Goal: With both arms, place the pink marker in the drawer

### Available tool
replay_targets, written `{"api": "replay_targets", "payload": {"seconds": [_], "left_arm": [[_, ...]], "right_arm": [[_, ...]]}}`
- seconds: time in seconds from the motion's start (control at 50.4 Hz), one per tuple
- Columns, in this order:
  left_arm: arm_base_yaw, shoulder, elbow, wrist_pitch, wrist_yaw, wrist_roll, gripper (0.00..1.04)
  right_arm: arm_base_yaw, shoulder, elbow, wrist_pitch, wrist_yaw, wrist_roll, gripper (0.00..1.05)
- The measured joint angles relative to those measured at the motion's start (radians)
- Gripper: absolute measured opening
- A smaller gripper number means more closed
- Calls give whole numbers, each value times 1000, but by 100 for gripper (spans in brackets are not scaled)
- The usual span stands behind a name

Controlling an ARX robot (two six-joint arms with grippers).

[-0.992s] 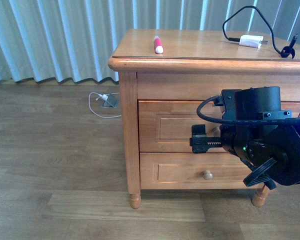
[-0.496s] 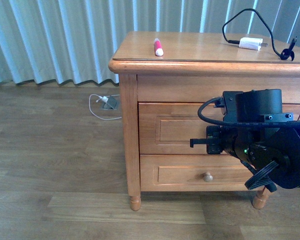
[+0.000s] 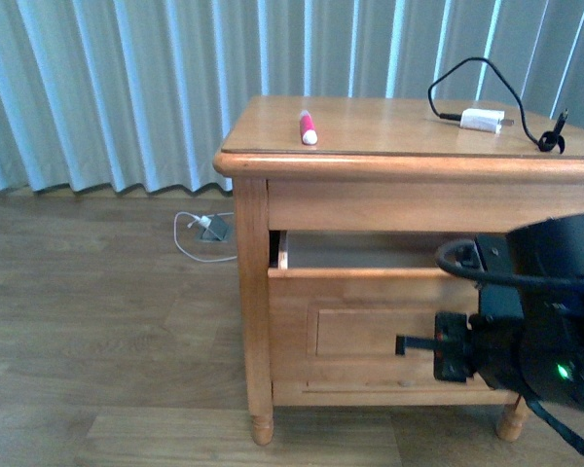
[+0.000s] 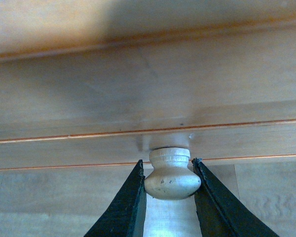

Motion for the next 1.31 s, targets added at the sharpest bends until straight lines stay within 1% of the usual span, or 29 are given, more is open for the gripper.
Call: {"api": "replay_targets", "payload": {"seconds": [0.238,0.258,0.337,0.377,0.456,0.516,0.536,0.595,0.615,0.675,0.714,0.734,0.794,0.834,0.873,0.953,1.012,1.111,1.31], "left_arm": [[0,0,0,0,0,0,99],[0,0,0,0,0,0,99],[0,0,0,0,0,0,99],[0,0,0,0,0,0,99],[0,0,0,0,0,0,99],[0,0,0,0,0,0,99],[0,0,0,0,0,0,99],[0,0,0,0,0,0,99],[0,0,0,0,0,0,99],[0,0,0,0,0,0,99],[0,0,0,0,0,0,99],[0,0,0,0,0,0,99],[0,0,0,0,0,0,99],[0,0,0,0,0,0,99],[0,0,0,0,0,0,99],[0,0,0,0,0,0,99],[0,0,0,0,0,0,99],[0,0,0,0,0,0,99],[0,0,0,0,0,0,99]], "right_arm": [[8,-153,-231,35,-47,20,23],[10,-166,-250,40,-52,19,25],[11,-226,-315,58,-71,20,38],[10,-294,-352,49,-84,28,47],[3,-394,-390,13,-101,37,58],[-8,-503,-429,-45,-121,42,68],[-10,-522,-435,-57,-124,42,70],[-25,-644,-476,-137,-146,45,81],[-28,-665,-482,-151,-151,45,82],[-45,-800,-516,-248,-172,44,93],[-54,-872,-528,-301,-183,44,98],[-61,-920,-533,-337,-192,44,98],[-81,-1067,-536,-448,-217,37,96],[-89,-1131,-535,-495,-231,32,96],[-98,-1239,-533,-579,-256,23,96],[-101,-1433,-521,-735,-285,-14,96],[-102,-1535,-513,-814,-293,-27,96],[-102,-1610,-513,-866,-297,-27,96],[-124,-1645,-526,-883,-290,-8,96]]}}
